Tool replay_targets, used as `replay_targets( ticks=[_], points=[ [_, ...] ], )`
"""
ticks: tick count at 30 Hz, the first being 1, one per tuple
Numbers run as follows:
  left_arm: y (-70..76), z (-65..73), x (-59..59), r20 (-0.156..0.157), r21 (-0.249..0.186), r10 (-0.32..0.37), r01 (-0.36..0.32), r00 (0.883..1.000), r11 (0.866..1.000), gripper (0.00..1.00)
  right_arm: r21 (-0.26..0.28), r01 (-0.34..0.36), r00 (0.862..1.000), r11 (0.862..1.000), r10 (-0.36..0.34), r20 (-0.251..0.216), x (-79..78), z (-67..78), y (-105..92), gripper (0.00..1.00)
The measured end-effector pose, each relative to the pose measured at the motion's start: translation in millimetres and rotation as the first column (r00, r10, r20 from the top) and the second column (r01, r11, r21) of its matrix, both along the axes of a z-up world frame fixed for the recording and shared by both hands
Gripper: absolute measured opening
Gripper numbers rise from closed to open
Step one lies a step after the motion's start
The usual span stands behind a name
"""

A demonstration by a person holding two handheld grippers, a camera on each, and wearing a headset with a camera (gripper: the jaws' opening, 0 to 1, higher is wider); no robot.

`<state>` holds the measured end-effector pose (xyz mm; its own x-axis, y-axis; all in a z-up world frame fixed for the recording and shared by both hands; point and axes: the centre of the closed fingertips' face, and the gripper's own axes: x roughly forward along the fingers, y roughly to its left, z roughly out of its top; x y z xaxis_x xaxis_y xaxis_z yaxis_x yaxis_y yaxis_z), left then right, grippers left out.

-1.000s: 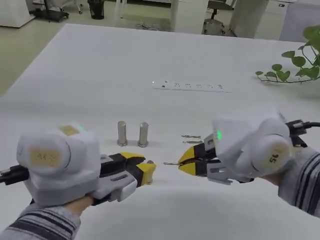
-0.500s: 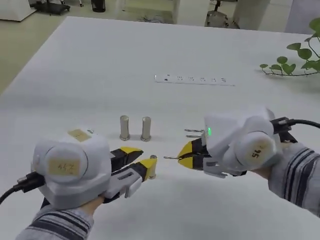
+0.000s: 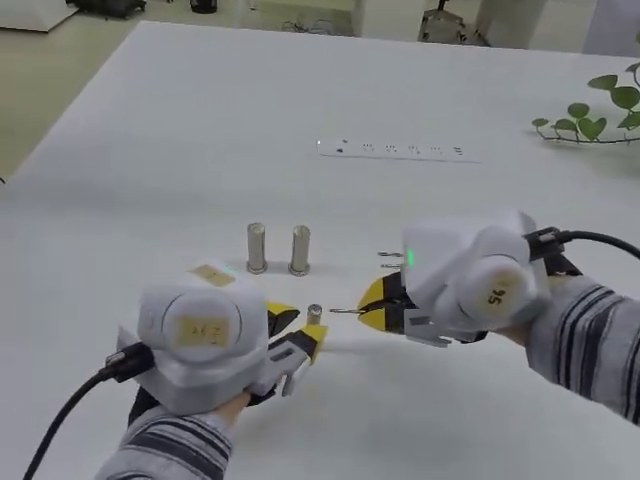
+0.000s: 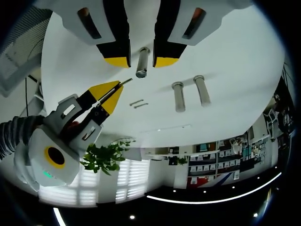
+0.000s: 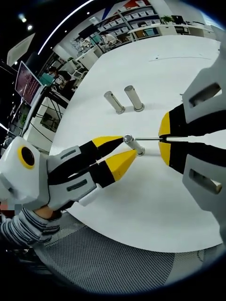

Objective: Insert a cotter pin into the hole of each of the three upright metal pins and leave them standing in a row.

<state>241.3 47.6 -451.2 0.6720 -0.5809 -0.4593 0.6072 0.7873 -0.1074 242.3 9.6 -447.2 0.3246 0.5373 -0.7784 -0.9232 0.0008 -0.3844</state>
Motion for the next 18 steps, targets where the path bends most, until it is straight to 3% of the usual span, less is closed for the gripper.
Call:
replay_targets(
  ticks=[8,13,18],
  points=[
    [0.7,-14.5,2.8,-0.018,0.034,0.019,-0.018,1.0,0.999,0.13,-0.007,-0.005,1.0,1.0,0.005,-0.011,3.8,-4.8,1.7,0.0],
    [-3.1,-16.8,4.6,-0.029,-0.012,0.035,-0.035,0.999,0.999,0.12,-0.006,-0.012,1.0,1.0,0.012,-0.017,1.4,-6.5,4.4,0.0],
    [-4.9,-19.7,5.7,-0.035,-0.009,0.036,-0.036,0.999,0.999,0.11,0.007,-0.011,1.0,1.0,0.011,-0.017,0.3,-5.8,7.6,0.0]
  ],
)
